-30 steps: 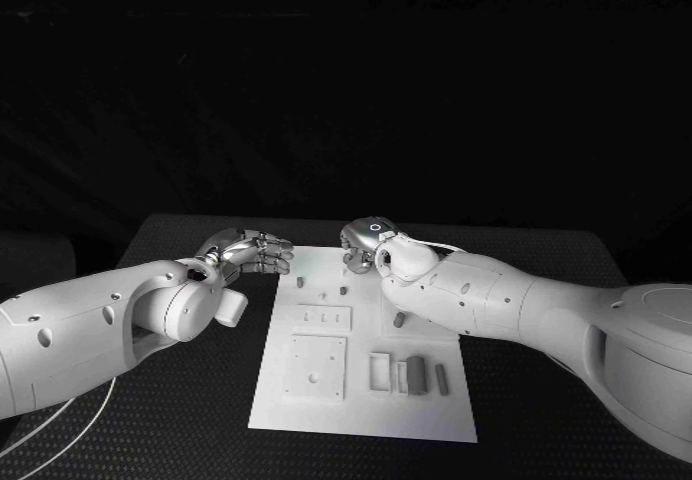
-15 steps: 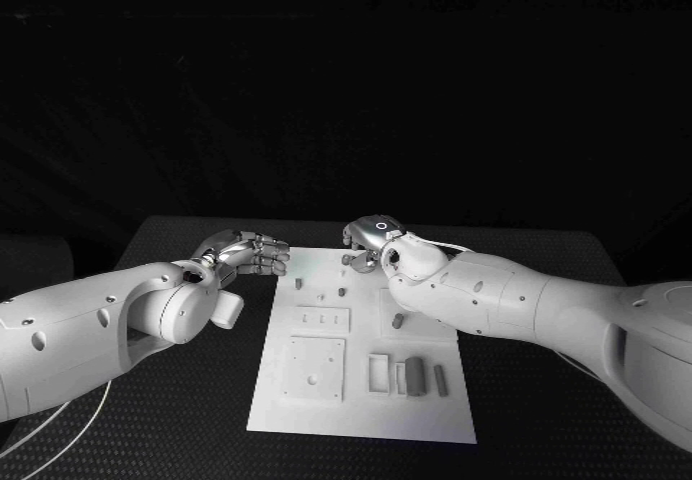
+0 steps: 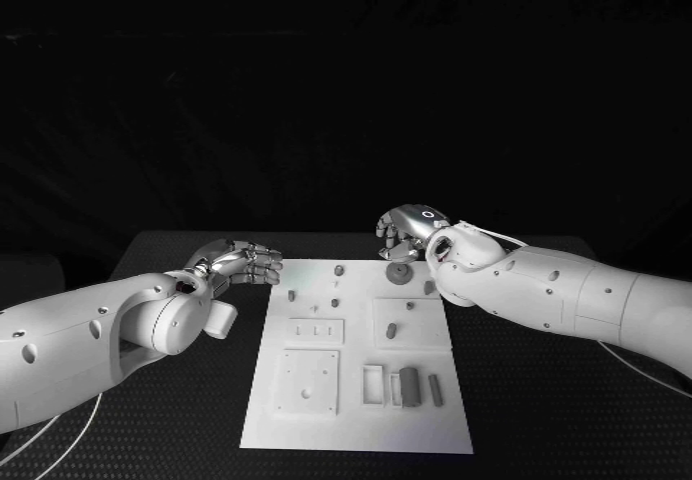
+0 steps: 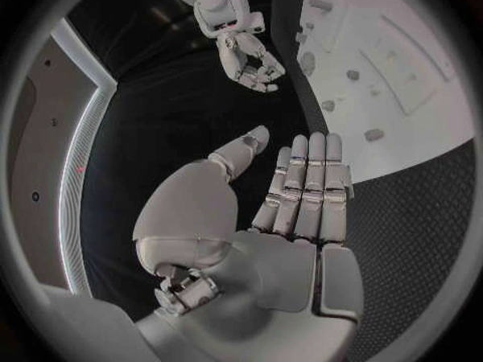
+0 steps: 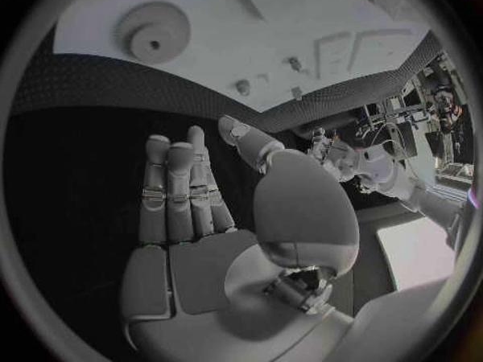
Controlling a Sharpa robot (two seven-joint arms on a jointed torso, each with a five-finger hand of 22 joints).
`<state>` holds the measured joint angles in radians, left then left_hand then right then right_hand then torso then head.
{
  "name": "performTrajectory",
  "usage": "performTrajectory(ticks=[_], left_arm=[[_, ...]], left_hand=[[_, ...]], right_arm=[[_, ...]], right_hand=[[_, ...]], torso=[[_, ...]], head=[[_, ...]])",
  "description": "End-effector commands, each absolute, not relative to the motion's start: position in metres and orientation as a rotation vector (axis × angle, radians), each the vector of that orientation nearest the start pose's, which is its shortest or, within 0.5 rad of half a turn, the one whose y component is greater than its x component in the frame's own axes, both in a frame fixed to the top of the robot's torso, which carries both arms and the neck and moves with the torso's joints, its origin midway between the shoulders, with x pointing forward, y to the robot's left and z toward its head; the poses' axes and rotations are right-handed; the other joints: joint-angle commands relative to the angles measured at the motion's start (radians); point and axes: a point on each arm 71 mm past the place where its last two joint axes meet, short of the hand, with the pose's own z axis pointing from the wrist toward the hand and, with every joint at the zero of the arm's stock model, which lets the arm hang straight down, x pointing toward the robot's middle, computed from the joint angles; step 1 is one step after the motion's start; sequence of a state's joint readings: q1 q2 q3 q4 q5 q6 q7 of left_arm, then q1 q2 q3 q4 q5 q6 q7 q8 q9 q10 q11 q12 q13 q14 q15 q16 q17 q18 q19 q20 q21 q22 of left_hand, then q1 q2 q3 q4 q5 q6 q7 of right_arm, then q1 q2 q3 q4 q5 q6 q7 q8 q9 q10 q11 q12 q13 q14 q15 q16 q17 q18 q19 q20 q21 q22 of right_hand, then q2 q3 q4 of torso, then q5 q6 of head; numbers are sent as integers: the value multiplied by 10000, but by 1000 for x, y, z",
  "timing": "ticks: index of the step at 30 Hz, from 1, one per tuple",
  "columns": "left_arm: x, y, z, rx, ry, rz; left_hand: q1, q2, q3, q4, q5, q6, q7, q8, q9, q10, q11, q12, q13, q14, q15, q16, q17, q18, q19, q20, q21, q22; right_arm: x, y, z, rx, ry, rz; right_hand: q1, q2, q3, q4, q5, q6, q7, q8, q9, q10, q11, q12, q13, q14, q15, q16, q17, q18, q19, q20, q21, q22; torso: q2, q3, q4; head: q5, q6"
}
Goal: Assemble the parts on the task board
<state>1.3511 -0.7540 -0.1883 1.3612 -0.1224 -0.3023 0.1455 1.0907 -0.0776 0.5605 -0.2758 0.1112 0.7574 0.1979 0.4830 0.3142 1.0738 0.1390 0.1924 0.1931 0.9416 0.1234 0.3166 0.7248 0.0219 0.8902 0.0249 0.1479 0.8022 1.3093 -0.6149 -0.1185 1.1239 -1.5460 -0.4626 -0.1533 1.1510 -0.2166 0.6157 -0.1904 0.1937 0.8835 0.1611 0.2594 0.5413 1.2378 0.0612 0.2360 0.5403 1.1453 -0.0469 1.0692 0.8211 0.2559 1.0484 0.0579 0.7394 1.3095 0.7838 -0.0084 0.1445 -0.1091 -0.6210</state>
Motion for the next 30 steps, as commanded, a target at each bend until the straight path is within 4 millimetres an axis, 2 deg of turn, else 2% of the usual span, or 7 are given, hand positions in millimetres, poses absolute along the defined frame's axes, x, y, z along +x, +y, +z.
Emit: performTrajectory(ticks=[1, 5, 7, 11, 17, 21, 30], left_arm=[[527, 215, -176, -10020, 16490, -12593], [527, 214, -176, -10003, 16538, -12630], [527, 214, -176, -9995, 16562, -12649], [528, 214, -176, -9995, 16579, -12650], [528, 212, -177, -9962, 16606, -12679], [528, 212, -177, -9954, 16622, -12678], [528, 213, -177, -9934, 16634, -12658]], left_hand=[[65, -54, -36, -13, -37, 59, -21, 56, 13, 60, -3, 38, 12, 51, -1, -40, 10, 173, 82, -17, -34, 15], [60, -69, -43, -17, -39, 50, -19, 47, 10, 52, -1, 29, 13, 48, 0, -49, 15, 170, 79, -16, -40, 16], [58, -74, -45, -19, -38, 41, -17, 40, 7, 44, 2, 22, 14, 46, 1, -55, 19, 169, 79, -16, -44, 17], [56, -74, -46, -19, -38, 30, -12, 31, 4, 33, 6, 12, 13, 44, 2, -62, 23, 168, 78, -16, -48, 18], [52, -73, -48, -17, -39, 13, -5, 18, 0, 16, 14, -3, 13, 44, 3, -73, 30, 167, 78, -15, -55, 20], [50, -74, -50, -17, -39, 7, -2, 13, -2, 10, 18, -9, 14, 43, 3, -77, 33, 166, 78, -15, -58, 21], [46, -78, -53, -16, -40, -5, 4, 4, -5, -2, 24, -20, 15, 42, 5, -87, 39, 165, 77, -14, -65, 23]], right_arm=[[566, -212, -169, -1834, 15764, 3830], [569, -231, -174, -1906, 16407, 3441], [570, -234, -175, -1943, 16520, 3407], [572, -234, -177, -1951, 16664, 3334], [577, -237, -186, -1911, 16850, 3139], [579, -240, -189, -1890, 16949, 3050], [579, -245, -192, -1866, 17199, 2890]], right_hand=[[6, -126, -28, 149, -43, -49, -24, 5, 61, -185, -83, 439, 968, -6, -120, 91, -11, 59, -71, -28, -44, 180], [-18, -218, -145, 272, -45, -160, -149, -38, 129, -356, -223, 1484, 2954, 16, -212, 592, 215, 59, 61, -105, 212, 221], [-31, -291, -151, 323, -47, -271, -172, -103, 136, -696, -261, 2137, 4132, -49, -252, 909, 330, 59, 48, -151, 413, 224], [-75, -348, -173, 381, -44, -464, -188, -209, 119, -1009, -294, 2913, 5281, -135, -270, 1550, 580, 59, 25, -210, 807, 234], [-171, -452, -180, 500, -49, -781, -183, -370, 18, -1181, -299, 3776, 6187, -208, -279, 2368, 901, 59, 28, -313, 1351, 235], [-254, -482, -188, 556, -50, -883, -203, -396, -40, -1329, -314, 4421, 6698, -295, -286, 2851, 1097, 59, -33, -355, 1639, 223], [-362, -506, -173, 603, -53, -975, -206, -357, -95, -1662, -313, 5599, 7334, -455, -276, 3503, 1305, 59, -121, -402, 2013, 209]], torso=[[-13, 65, -103], [-11, 56, -77], [-8, 60, -67], [-2, 63, -70], [-13, 33, -63], [-13, 26, -51], [-14, 23, -83]], head=[[5, 39], [-72, 53], [-88, 57], [-68, 63], [-98, 43], [-91, 20], [-72, -22]])
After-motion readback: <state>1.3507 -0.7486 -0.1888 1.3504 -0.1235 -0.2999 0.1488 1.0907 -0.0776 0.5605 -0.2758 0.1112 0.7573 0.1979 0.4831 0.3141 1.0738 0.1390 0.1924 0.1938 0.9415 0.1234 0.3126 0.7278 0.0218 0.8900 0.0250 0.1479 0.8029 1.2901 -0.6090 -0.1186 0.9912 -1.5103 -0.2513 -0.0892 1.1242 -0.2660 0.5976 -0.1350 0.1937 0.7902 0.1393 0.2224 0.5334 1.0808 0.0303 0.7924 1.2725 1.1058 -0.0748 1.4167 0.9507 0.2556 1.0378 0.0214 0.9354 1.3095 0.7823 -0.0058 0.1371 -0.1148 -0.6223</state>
